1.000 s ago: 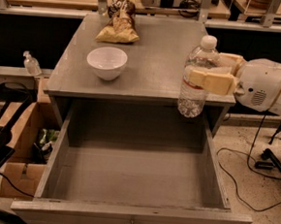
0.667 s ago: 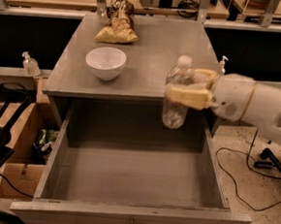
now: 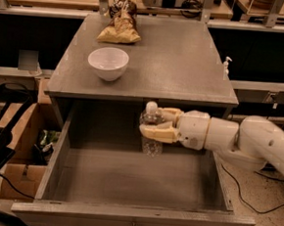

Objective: Place water bottle into top drawer

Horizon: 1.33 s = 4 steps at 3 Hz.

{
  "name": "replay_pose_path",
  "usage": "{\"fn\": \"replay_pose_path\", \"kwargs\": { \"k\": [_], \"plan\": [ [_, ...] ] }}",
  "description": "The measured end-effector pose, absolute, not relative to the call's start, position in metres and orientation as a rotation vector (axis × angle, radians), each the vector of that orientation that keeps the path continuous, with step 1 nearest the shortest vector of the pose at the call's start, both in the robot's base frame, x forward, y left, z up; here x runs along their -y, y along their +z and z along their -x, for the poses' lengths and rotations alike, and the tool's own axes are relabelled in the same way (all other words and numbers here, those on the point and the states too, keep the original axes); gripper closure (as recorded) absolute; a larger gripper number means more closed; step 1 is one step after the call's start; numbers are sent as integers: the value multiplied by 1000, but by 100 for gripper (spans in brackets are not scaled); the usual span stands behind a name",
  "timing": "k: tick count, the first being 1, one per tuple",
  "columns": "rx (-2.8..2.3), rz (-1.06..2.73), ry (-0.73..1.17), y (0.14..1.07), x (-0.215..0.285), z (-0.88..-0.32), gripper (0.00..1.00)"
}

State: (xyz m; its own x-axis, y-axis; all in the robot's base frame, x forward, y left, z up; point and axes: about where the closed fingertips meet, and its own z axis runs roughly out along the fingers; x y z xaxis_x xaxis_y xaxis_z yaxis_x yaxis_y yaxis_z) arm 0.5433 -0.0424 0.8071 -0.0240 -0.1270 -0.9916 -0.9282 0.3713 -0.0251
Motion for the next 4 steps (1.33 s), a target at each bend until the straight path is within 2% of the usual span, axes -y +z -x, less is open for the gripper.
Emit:
{"fn": "replay_pose_path", "kwargs": {
  "k": [2,4],
  "plan": [
    [-1469,996,888,732,15,-544,100],
    [-1509,906,935,688,12,-543,100]
  ]
}}
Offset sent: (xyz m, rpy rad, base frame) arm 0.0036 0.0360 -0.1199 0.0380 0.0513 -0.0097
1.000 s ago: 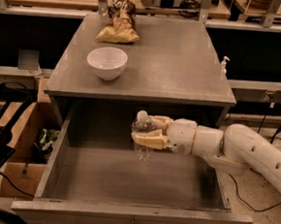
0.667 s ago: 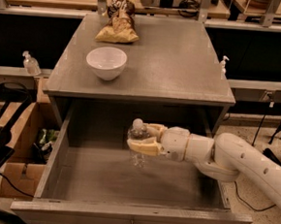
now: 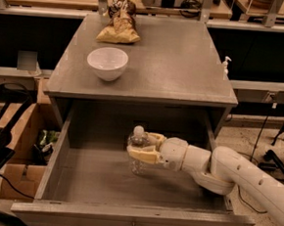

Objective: Place water bottle into top drawer

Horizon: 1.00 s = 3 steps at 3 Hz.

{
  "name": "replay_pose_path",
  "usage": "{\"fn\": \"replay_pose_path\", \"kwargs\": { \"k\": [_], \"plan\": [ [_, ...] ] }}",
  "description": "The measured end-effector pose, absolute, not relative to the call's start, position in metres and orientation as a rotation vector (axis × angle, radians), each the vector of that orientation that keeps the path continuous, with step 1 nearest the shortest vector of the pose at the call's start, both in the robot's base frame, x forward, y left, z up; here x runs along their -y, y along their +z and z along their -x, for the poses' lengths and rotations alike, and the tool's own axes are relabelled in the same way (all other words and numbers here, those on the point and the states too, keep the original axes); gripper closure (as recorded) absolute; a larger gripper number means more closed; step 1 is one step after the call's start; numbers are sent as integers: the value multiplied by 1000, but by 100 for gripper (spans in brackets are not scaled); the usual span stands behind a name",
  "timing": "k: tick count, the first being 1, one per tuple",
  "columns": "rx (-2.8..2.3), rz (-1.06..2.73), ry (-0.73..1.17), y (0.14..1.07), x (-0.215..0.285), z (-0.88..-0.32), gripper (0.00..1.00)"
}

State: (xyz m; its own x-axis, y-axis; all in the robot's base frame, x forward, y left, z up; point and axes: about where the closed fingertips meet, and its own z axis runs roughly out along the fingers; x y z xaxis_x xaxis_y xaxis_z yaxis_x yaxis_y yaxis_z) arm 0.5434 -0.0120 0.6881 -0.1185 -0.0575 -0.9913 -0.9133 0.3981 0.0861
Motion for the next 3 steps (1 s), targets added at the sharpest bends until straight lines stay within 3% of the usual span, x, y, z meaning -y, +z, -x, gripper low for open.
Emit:
{"fn": "replay_pose_path", "kwargs": {
  "k": [3],
  "plan": [
    [-1509,907,935,692,12,-543,23]
  ]
}}
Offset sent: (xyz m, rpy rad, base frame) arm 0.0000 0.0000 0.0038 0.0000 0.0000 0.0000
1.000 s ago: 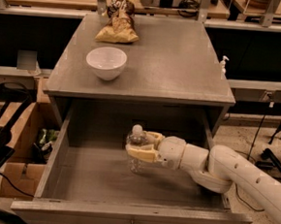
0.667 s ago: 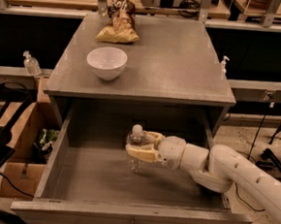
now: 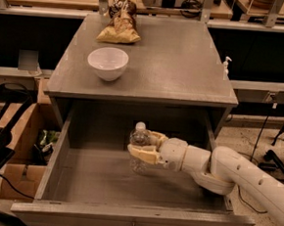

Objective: Place water bottle into top drawer

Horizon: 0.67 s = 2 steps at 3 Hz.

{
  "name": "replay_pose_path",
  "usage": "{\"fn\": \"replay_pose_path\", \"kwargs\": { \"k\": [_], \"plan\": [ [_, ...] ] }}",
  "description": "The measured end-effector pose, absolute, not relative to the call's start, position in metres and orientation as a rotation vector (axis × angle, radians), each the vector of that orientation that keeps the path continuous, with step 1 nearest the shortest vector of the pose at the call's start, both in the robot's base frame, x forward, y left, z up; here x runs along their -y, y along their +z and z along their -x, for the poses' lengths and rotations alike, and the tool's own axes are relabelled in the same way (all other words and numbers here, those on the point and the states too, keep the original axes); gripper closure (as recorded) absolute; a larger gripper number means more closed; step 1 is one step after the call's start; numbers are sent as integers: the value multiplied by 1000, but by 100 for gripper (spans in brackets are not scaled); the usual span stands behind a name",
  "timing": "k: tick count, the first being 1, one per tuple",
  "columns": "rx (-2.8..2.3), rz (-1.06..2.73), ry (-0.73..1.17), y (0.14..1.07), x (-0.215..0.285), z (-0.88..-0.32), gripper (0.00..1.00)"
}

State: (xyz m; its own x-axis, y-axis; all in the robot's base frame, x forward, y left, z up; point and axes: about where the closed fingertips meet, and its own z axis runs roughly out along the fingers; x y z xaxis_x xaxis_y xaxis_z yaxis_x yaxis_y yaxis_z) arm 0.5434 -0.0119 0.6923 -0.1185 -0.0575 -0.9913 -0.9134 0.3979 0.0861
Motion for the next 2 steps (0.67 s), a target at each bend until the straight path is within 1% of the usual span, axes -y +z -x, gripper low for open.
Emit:
{"fn": "replay_pose_path", "kwargs": {
  "k": [1,2],
  "plan": [
    [-1507,909,938,693,10,-543,1],
    [-1506,910,939,693,9,-543,0]
  ]
}}
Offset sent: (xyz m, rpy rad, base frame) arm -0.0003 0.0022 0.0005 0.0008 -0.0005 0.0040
